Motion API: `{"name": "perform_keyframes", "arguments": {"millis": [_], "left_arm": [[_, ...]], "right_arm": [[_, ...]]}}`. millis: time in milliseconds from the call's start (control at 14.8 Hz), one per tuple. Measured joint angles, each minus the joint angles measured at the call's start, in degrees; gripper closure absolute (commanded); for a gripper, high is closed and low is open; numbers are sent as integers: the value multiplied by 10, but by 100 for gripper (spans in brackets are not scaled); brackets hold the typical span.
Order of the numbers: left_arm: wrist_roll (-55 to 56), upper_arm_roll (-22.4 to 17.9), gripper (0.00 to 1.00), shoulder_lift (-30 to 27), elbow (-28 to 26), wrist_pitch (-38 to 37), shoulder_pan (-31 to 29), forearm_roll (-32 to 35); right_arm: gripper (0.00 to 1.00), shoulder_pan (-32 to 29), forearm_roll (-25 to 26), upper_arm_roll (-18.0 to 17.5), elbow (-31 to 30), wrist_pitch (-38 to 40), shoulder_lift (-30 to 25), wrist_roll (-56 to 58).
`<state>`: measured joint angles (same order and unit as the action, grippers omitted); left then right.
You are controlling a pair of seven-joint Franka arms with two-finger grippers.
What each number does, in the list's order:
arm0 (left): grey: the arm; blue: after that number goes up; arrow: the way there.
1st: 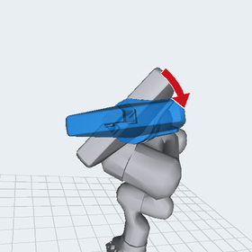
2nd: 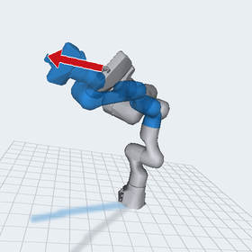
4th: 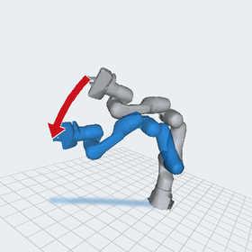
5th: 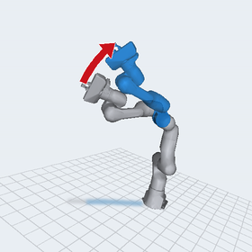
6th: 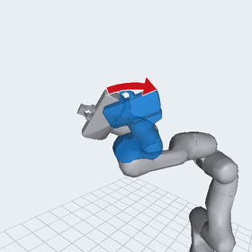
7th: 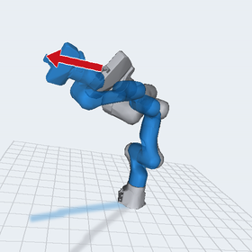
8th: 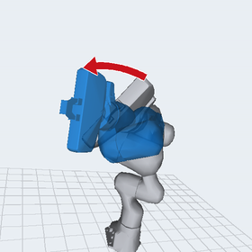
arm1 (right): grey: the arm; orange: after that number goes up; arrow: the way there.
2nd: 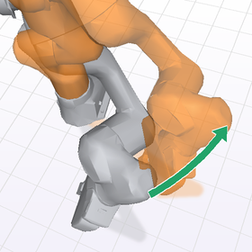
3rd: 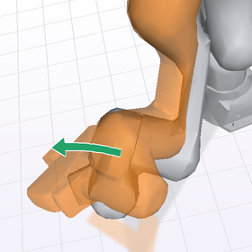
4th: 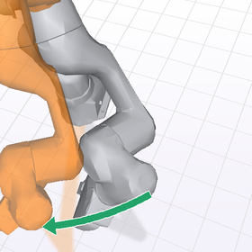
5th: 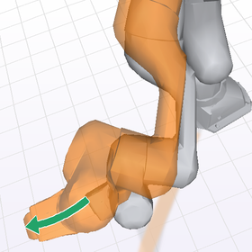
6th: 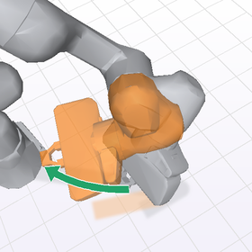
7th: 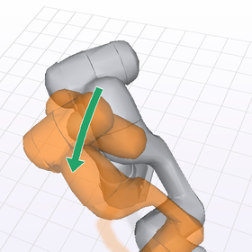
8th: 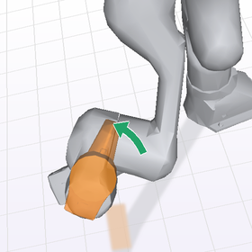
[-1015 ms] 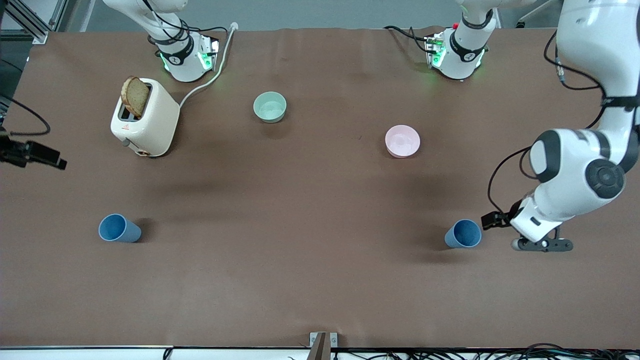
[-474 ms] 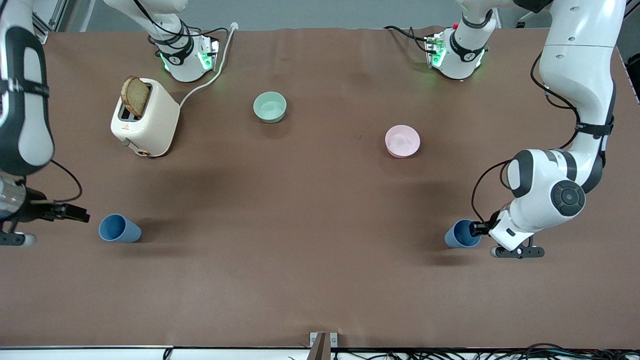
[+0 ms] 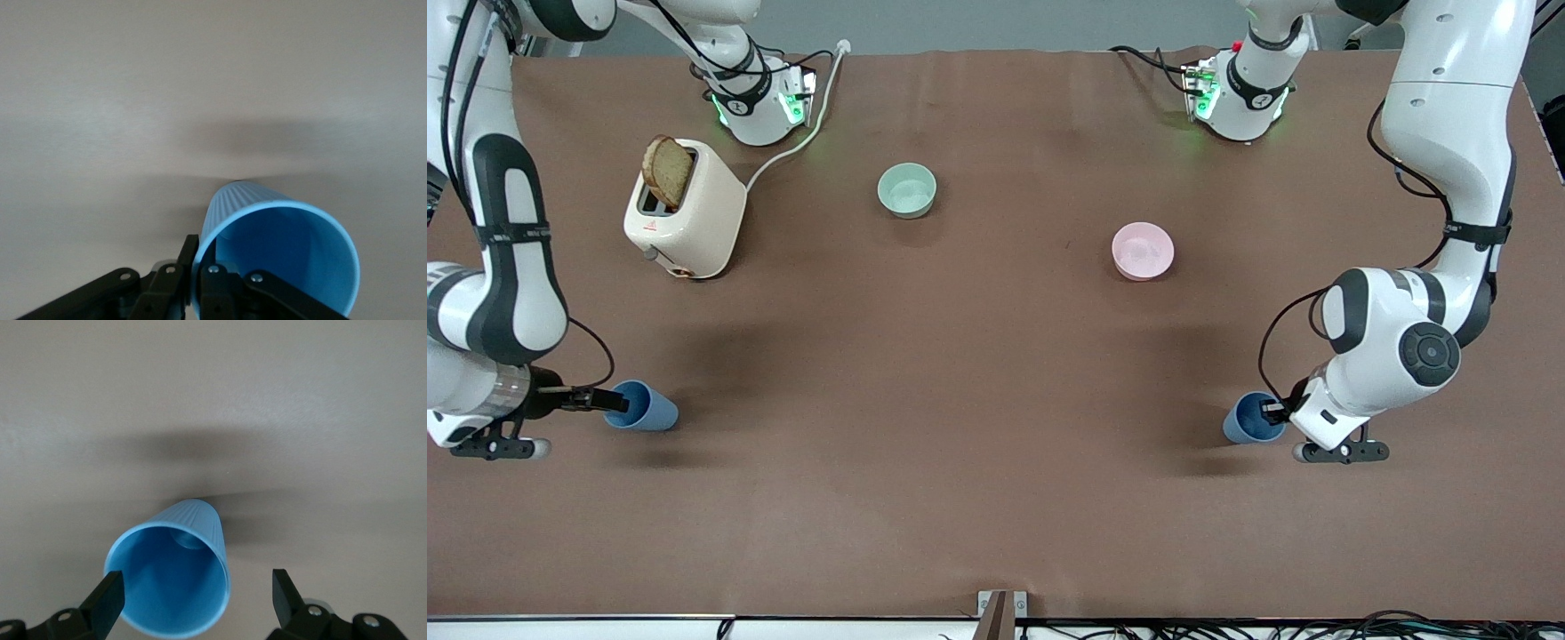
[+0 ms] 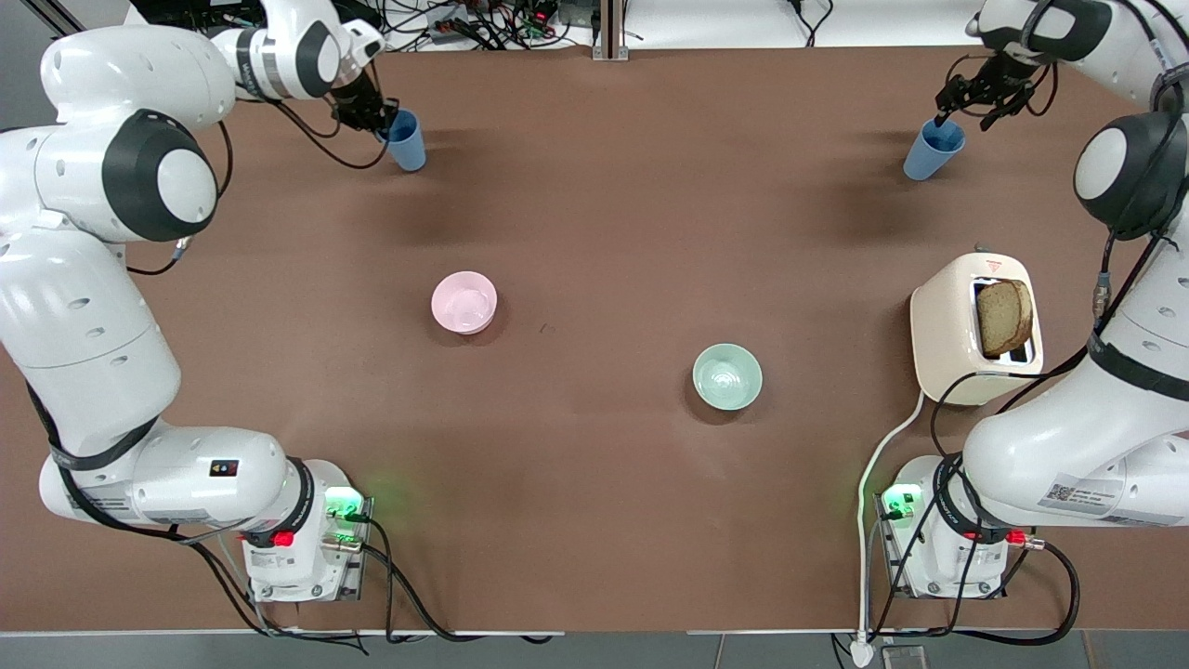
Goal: Stack blue cups with both arms
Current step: 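Grasp each blue cup with the left gripper and the right gripper, then carry the blue cup with the left gripper to the table center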
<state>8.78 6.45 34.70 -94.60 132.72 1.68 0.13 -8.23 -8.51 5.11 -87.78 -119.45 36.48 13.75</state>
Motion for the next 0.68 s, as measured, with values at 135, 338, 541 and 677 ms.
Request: {"name": "perform_keyframes", "arguments": {"millis": [135,338,541,677], "left_arm": [[58,21,100,-19,5,-25,19,0],[189,76,99,-51,5,-53,61,0],[322,95,99,-54,3,-56,151,1],[390,95,99,-48,1,-53,208,6]], "right_arm": [[21,0,-8,0,0,-3,8,0],[71,-6,-17,0,-1,-3,12,9],[96,-14,-39,0,-2,-3,15,33],[99,-18,-44,0,-2,-3,16,39]]}}
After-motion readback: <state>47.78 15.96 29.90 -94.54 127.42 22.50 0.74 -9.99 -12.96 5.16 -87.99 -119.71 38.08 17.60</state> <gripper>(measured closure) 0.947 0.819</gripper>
